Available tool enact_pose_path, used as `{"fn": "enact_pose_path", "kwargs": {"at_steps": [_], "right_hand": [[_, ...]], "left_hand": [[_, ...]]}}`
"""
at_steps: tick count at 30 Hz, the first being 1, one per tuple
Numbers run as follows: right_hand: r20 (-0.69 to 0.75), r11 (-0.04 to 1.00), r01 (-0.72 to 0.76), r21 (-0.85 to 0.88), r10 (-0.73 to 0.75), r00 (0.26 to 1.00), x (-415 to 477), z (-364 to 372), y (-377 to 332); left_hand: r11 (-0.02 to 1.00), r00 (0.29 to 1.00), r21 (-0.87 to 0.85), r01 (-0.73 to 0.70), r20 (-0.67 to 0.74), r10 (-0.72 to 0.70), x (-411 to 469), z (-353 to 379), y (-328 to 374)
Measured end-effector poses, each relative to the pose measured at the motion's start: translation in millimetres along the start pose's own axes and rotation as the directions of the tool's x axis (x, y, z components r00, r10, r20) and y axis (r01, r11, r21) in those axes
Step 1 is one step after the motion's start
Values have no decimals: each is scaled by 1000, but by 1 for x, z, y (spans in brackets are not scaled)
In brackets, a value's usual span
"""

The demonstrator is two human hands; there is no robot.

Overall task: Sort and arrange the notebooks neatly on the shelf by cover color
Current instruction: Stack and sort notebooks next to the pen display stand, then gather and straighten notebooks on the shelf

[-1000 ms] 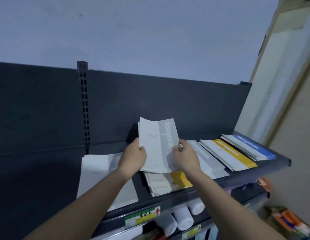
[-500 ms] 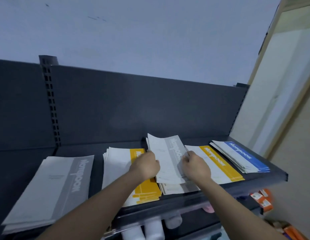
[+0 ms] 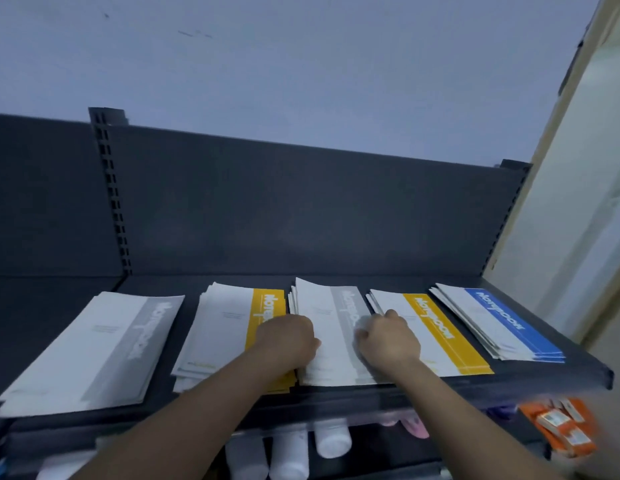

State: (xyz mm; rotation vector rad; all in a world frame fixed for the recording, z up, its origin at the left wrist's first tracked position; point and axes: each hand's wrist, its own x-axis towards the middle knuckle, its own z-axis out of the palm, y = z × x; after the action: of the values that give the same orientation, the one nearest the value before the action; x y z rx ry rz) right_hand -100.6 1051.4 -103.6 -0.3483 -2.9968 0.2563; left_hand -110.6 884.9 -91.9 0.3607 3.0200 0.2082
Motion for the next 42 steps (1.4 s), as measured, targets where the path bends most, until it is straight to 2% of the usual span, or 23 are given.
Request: {"fn": "enact_pose_path", "kwargs": {"at_steps": [4, 8, 14, 18, 23, 28, 34, 42], "right_hand": [[-111, 993, 114, 41, -109, 988, 4, -5, -13], [-183, 948, 299, 111, -277, 943, 3, -2, -48], [-209, 807, 573, 143, -542, 814, -21, 5, -130], [-152, 700, 707, 98, -692, 706, -46, 7, -189], [-46, 602, 795, 76, -795, 605, -80, 10, -266], [-11, 520, 851, 71, -853, 522, -116, 17, -343], [37, 470, 880, 74, -883, 469, -163, 29, -441], [39, 445, 889, 109, -895, 444, -210, 45, -563]], "left_hand": [[995, 985, 100, 3, -173, 14, -12, -9, -9], [982, 944, 160, 102, -328, -45, -28, -16, -44], [939, 915, 201, 279, -353, -196, -73, -30, -114], [892, 887, 227, 392, -352, -300, -115, -42, -162], [819, 819, 207, 535, -367, -442, -169, -54, -227], [746, 755, 201, 635, -368, -543, -222, -61, -293], [701, 709, 183, 690, -365, -603, -279, -71, -377], [689, 700, 185, 701, -363, -615, -332, -85, -490]]}}
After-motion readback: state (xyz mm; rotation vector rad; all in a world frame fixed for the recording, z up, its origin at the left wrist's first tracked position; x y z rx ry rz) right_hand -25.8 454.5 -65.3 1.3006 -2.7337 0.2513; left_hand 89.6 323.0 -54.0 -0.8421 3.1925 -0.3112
